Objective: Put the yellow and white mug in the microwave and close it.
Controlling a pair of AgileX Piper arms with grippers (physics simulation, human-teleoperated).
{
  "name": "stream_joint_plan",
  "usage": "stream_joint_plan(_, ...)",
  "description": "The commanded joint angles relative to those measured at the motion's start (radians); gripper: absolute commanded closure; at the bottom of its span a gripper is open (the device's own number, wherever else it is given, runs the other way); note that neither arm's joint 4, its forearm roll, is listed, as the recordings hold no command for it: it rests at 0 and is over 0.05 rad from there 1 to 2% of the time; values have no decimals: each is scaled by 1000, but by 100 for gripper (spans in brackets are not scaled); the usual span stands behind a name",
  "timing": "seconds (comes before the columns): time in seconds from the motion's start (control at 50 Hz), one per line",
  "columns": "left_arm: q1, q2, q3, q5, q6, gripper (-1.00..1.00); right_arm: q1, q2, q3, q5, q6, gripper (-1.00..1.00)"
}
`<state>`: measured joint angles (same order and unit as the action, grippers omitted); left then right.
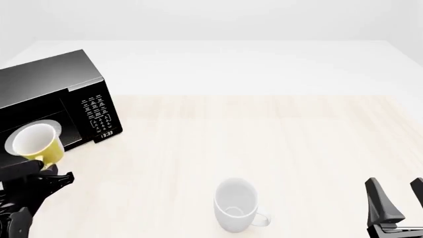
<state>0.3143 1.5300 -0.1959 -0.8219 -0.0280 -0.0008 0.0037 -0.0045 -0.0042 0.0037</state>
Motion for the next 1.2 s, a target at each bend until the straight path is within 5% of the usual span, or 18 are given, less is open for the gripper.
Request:
stream_joint_plan(0.02,12,62,-42,-18,4,100,0,0,0,0,0,-100)
stream_joint_plan(1.2,88,201,-189,-15,8,100,0,0,0,0,0,-100)
